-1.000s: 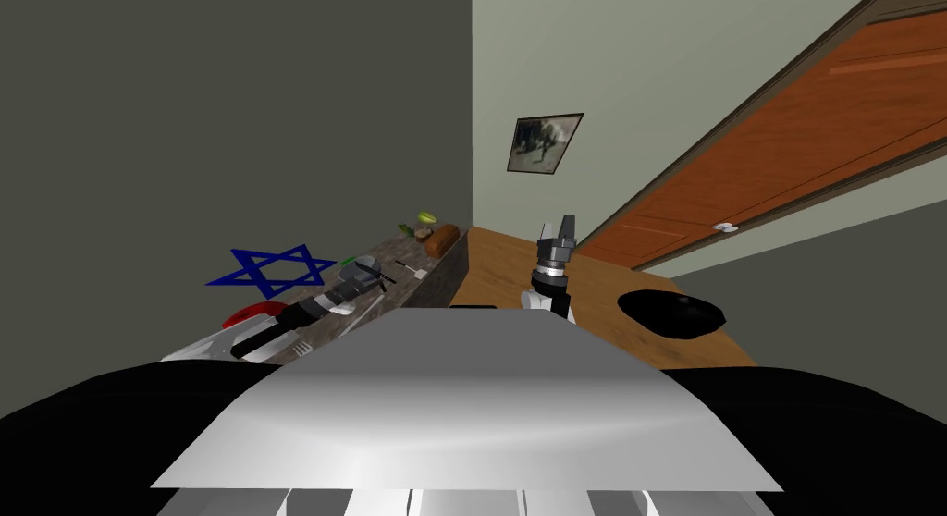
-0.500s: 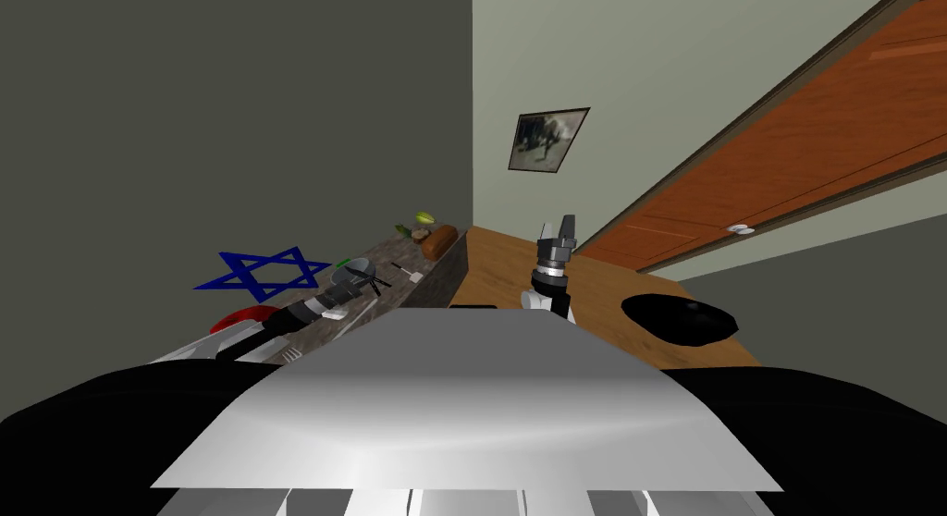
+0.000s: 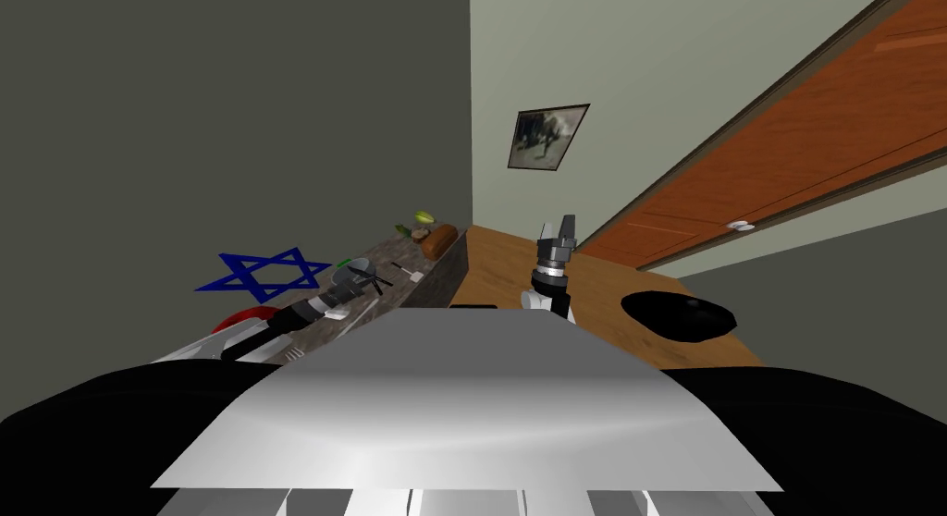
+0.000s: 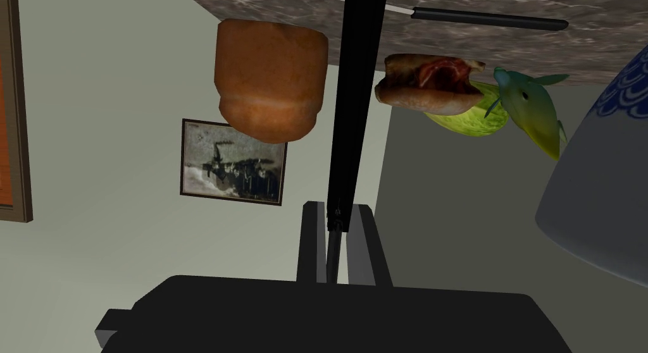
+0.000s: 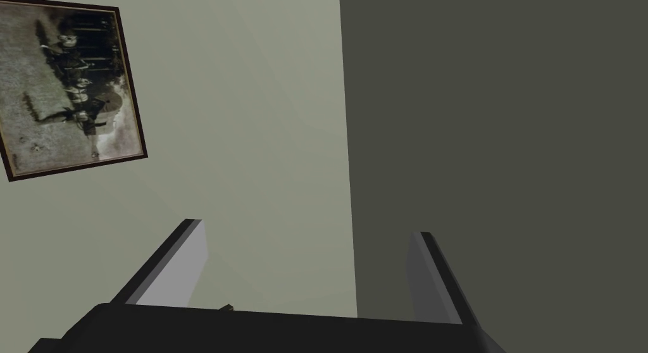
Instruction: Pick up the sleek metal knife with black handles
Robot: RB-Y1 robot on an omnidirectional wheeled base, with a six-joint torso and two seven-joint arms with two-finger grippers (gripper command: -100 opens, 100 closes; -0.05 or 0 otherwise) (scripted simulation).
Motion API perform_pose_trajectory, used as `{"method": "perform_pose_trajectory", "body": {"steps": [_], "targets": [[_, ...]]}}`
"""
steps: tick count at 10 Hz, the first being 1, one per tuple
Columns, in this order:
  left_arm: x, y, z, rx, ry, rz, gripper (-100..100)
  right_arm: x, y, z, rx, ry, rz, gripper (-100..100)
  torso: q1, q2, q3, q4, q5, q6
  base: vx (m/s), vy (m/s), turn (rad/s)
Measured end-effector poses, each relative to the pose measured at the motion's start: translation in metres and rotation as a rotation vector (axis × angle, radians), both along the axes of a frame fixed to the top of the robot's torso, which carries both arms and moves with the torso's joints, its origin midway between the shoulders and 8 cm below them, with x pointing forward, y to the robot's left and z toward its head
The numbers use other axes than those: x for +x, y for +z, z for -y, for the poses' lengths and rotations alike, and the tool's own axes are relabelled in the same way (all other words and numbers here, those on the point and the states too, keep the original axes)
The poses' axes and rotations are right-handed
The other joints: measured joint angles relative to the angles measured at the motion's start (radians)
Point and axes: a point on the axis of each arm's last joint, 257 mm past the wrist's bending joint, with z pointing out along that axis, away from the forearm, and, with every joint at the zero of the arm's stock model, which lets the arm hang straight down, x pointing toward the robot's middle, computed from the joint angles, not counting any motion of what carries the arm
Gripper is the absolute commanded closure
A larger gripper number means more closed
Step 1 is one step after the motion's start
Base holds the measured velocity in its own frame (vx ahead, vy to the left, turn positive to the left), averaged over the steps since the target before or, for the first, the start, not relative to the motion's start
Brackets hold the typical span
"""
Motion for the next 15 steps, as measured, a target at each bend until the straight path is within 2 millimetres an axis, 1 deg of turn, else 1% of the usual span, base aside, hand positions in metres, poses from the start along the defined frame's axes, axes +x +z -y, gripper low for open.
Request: {"method": "perform_pose_trajectory", "body": {"steps": [4, 5, 6, 7, 8, 10, 11, 12, 13, 14, 15], "targets": [[0.027, -0.006, 0.024, -0.017, -0.005, -0.007, 100, 0.0, 0.0, 0.0, 0.0, 0.0, 0.0, 0, 0.006, 0.003, 0.0, -0.002, 0.006, -0.001, -0.113, 0.083, -0.075], [0.032, -0.007, 0.028, -0.017, 0.0, -0.01, 100, 0.0, 0.0, 0.0, 0.0, 0.0, 0.0, 0, 0.006, 0.003, 0.0, -0.003, 0.007, -0.003, -0.046, 0.023, -0.008], [0.034, -0.009, 0.027, -0.013, 0.011, -0.017, 100, 0.0, 0.0, 0.0, 0.0, 0.0, 0.0, 0, 0.006, 0.0, -0.002, -0.005, 0.008, -0.005, -0.088, 0.044, -0.044], [0.039, -0.009, 0.036, -0.016, 0.007, -0.019, 100, 0.0, 0.0, 0.0, 0.0, 0.0, 0.0, 0, 0.007, 0.001, -0.002, -0.005, 0.009, -0.003, -0.087, 0.059, -0.072], [0.044, -0.012, 0.037, -0.015, 0.018, -0.023, 100, 0.0, 0.0, 0.0, 0.0, 0.0, 0.0, 0, 0.01, 0.001, -0.002, -0.006, 0.01, -0.005, -0.143, 0.094, -0.091], [0.056, -0.011, 0.048, -0.018, 0.021, -0.025, 100, 0.0, 0.0, 0.0, 0.0, 0.0, 0.0, 0, 0.014, 0.002, -0.001, -0.006, 0.011, -0.005, -0.075, 0.052, -0.025], [0.058, -0.014, 0.046, -0.012, 0.035, -0.03, 100, 0.0, 0.0, 0.0, 0.0, 0.0, 0.0, 0, 0.012, -0.002, -0.004, -0.007, 0.011, -0.006, -0.058, 0.05, -0.059], [0.063, -0.012, 0.055, -0.013, 0.033, -0.027, 100, 0.0, 0.0, 0.0, 0.0, 0.0, 0.0, 0, 0.013, -0.002, -0.004, -0.007, 0.011, -0.005, -0.078, 0.058, -0.08], [0.07, -0.012, 0.056, -0.01, 0.045, -0.028, 100, 0.0, 0.0, 0.0, 0.0, 0.0, 0.0, 0, 0.014, -0.001, -0.004, -0.007, 0.011, -0.006, -0.13, 0.068, -0.067], [0.078, -0.009, 0.064, -0.013, 0.044, -0.023, 100, 0.0, 0.0, 0.0, 0.0, 0.0, 0.0, 0, 0.014, 0.001, -0.002, -0.006, 0.011, -0.006, -0.106, 0.062, -0.07], [0.082, -0.009, 0.066, -0.012, 0.054, -0.024, 100, 0.0, 0.0, 0.0, 0.0, 0.0, 0.0, 0, 0.015, 0.001, -0.002, -0.006, 0.011, -0.007, -0.043, 0.037, -0.002]]}}
